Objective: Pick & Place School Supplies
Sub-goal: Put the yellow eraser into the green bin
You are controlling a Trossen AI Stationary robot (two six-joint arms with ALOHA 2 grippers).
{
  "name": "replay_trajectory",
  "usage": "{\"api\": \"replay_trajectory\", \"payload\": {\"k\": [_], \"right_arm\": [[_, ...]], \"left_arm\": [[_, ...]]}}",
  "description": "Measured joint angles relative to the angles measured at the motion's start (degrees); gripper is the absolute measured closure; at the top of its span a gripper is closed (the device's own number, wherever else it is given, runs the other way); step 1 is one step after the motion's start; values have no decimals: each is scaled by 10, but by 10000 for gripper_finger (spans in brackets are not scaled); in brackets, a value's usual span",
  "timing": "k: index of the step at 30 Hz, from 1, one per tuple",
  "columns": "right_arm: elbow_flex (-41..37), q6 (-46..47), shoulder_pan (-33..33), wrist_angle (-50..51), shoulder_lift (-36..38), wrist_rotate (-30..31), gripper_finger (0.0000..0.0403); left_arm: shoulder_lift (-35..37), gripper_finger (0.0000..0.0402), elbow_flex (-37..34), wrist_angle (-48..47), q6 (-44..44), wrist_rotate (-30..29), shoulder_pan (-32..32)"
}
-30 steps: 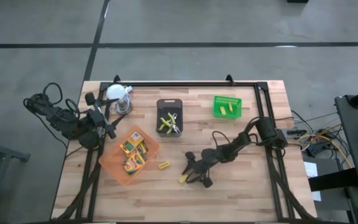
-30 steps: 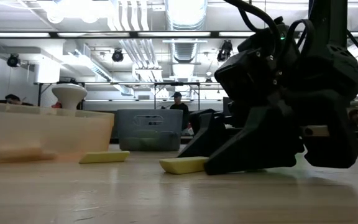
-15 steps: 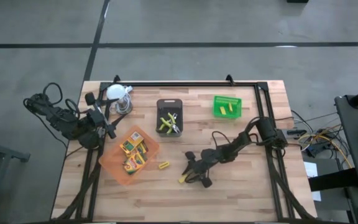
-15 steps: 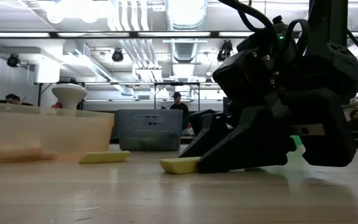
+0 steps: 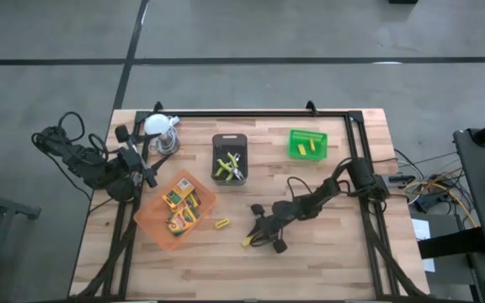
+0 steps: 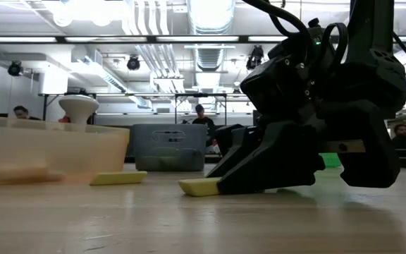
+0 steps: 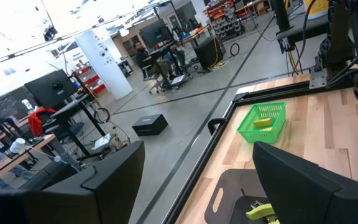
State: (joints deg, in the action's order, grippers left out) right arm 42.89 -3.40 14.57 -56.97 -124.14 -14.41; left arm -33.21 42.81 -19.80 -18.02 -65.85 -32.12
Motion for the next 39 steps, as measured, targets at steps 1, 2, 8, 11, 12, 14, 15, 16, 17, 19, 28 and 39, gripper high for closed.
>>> {"api": "replay_trajectory", "payload": {"k": [1, 2, 8, 11, 12, 14, 15, 16, 17, 19, 28, 39], "right_arm": [[0, 0, 0, 0, 0, 0, 320], [0, 0, 0, 0, 0, 0, 318], [0, -2, 0, 0, 0, 0, 311], [0, -2, 0, 0, 0, 0, 311], [0, -3, 0, -1, 0, 1, 311], [-1, -11, 1, 0, 5, 12, 310], [-2, -18, 1, 0, 8, 21, 310], [-3, -27, 1, 2, 13, 32, 310], [-5, -36, 2, 7, 21, 50, 310], [-6, -53, 0, 7, 36, 89, 310], [-30, -33, -11, 60, 181, 252, 310], [-31, -4, -21, 276, 453, 465, 310]], "left_arm": [[0, 96, 0, 0, 0, 0, 0], [0, 96, 0, 0, 0, 0, 0], [0, 96, 0, 0, 0, 0, 0], [0, 96, 0, 0, 0, 0, 0], [0, 96, 0, 0, 0, 0, 0], [0, 96, 0, 0, 0, 0, 0], [0, 96, 0, 0, 0, 0, 0], [0, 96, 0, 0, 0, 0, 0], [0, 96, 0, 0, 0, 0, 0], [0, 96, 0, 0, 0, 0, 0], [0, 96, 0, 0, 0, 0, 0], [0, 96, 0, 0, 0, 0, 0]]}}
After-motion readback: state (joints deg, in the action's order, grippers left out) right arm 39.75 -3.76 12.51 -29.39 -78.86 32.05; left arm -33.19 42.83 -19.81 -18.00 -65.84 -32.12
